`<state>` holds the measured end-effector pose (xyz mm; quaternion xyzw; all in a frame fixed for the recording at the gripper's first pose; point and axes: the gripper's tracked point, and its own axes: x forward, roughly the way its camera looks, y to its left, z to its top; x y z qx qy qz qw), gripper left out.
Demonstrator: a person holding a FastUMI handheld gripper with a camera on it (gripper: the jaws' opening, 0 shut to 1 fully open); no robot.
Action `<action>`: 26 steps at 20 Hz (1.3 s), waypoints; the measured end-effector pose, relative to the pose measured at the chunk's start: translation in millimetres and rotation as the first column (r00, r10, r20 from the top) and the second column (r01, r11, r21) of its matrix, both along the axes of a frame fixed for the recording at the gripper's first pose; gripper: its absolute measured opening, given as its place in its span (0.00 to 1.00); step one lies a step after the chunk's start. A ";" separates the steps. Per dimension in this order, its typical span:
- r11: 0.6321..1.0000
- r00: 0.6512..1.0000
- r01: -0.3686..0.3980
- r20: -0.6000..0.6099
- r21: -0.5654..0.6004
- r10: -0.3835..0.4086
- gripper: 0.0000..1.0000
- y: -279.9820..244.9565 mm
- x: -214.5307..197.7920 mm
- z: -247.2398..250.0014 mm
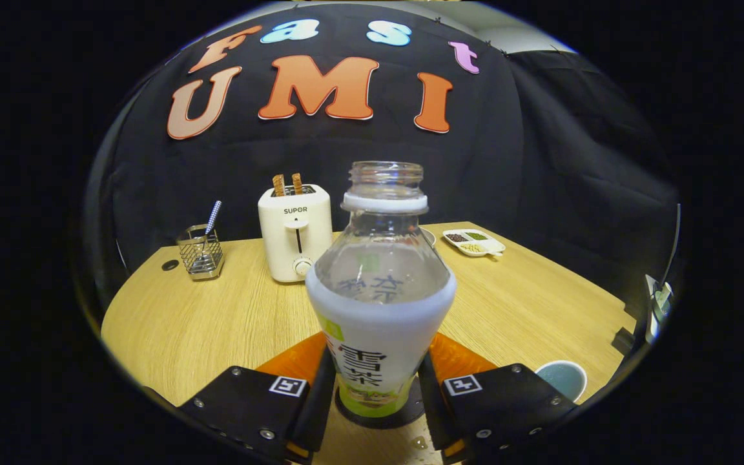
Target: Take the bottle from table, then pour the juice into the cup, finally place the bottle on the coaster
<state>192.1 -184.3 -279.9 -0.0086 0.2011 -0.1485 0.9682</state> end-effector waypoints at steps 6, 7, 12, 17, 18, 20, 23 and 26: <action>1.000 1.000 0.013 0.008 0.025 -0.014 0.66 -4.1 -1.1 -5.7; 0.999 1.000 0.015 0.012 0.035 -0.016 0.67 -4.4 -1.6 -4.8; 1.000 1.000 0.010 0.014 0.027 -0.010 0.83 -4.9 -5.3 -5.0; 0.997 0.998 0.004 0.062 0.074 -0.009 0.97 -1.8 -17.2 17.8; 0.996 0.998 0.000 0.069 0.084 -0.006 0.97 -1.4 -21.4 23.5; 0.997 0.997 -0.008 0.082 0.080 0.001 0.97 0.7 -31.1 38.8; 0.998 0.994 -0.011 0.110 0.063 0.004 0.97 5.4 -52.3 74.5; 0.996 0.992 -0.049 0.124 0.074 0.040 0.97 24.9 -72.4 110.8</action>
